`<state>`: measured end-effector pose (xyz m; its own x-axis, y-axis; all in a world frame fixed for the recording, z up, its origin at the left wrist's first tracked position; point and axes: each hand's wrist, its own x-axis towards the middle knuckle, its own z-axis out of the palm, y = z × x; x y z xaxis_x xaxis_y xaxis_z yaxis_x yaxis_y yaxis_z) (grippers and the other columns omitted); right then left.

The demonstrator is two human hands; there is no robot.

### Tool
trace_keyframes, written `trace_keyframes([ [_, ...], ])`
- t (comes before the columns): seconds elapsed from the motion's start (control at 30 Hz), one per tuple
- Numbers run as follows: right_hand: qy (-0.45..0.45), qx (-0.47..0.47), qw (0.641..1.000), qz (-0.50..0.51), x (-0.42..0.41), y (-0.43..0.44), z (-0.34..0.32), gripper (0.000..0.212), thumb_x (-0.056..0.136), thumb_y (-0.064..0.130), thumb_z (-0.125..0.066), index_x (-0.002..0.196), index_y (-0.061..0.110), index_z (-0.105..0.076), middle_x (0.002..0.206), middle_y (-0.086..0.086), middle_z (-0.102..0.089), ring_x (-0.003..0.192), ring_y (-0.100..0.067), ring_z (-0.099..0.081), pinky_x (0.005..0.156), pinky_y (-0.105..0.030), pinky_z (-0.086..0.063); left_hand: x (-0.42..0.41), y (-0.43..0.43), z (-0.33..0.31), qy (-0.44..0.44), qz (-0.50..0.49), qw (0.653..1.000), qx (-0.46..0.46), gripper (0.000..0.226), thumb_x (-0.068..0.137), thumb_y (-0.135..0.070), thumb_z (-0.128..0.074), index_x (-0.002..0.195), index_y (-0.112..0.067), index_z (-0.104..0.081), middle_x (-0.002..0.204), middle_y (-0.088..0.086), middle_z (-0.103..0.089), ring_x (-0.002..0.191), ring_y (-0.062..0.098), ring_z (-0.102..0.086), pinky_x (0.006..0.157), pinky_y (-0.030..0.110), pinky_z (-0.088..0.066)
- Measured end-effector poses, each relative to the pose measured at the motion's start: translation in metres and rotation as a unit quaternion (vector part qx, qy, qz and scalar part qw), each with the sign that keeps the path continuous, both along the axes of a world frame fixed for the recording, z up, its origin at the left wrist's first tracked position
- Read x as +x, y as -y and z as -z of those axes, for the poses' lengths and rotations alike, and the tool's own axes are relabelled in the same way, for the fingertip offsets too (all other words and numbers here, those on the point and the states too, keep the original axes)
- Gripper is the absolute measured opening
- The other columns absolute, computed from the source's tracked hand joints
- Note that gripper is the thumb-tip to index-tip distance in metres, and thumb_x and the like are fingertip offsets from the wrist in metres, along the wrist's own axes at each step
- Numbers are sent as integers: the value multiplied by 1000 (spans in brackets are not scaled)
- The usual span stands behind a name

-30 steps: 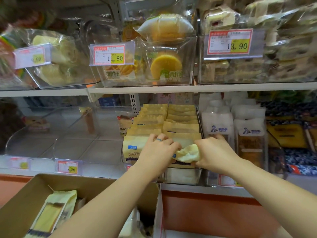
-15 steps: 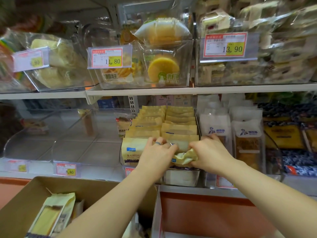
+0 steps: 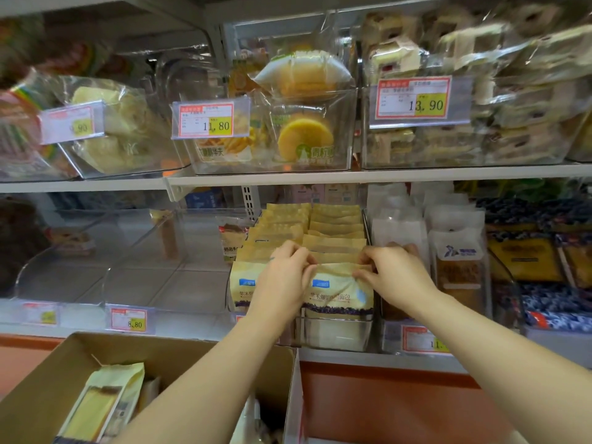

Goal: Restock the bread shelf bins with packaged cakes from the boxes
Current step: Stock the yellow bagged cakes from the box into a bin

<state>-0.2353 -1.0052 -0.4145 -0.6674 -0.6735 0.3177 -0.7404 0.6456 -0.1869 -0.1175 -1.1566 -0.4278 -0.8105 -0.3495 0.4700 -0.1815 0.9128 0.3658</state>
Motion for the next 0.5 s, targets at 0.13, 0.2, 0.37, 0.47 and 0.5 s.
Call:
trace_keyframes([
  [0.13, -129, -57, 990, -18, 12, -4, 4, 17, 83, 25, -69, 100, 22, -65, 93, 0, -69, 95, -26, -56, 82, -38, -38, 16, 13, 10, -55, 8, 997, -59, 24, 94, -28, -51, 114, -17, -60, 118, 2, -53, 112, 22, -48, 95, 41, -45],
  [0.2, -204, -100, 970, -88, 31, -2, 13, 32, 73, 17, -77, 104, 16, -67, 99, -2, -69, 93, -27, -60, 79, -39, -46, 29, 18, 23, -53, -2, 993, -103, 35, 92, -38, -43, 123, -23, -51, 125, 4, -53, 120, 23, -44, 99, 58, -40],
  [0.37, -158, 44, 983, -87, 43, 28, 37, 68, 81, 46, -67, 137, 10, -49, 138, -20, -50, 129, -38, -46, 100, -57, -39, 39, 22, 43, 147, -90, 981, -84, 76, 80, -66, 1, 150, -38, 2, 161, 5, -1, 147, 31, 4, 112, 62, -4],
  [0.47, -56, 108, 991, -59, 23, 38, 26, 68, 93, 59, -36, 151, 28, -16, 157, -11, -18, 145, -32, -13, 114, -55, -10, 35, 33, 46, 195, -101, 971, -95, 83, 72, -65, 14, 150, -36, 11, 161, 1, 9, 147, 30, 11, 114, 59, -5],
  [0.5, -44, 125, 989, -61, 18, 40, 24, 67, 93, 61, -31, 150, 31, -14, 157, -8, -19, 144, -30, -12, 114, -53, -8, 33, 37, 47, 199, -98, 970, -104, 81, 75, -63, 11, 151, -35, 7, 161, 3, 3, 147, 32, 5, 113, 60, -8],
])
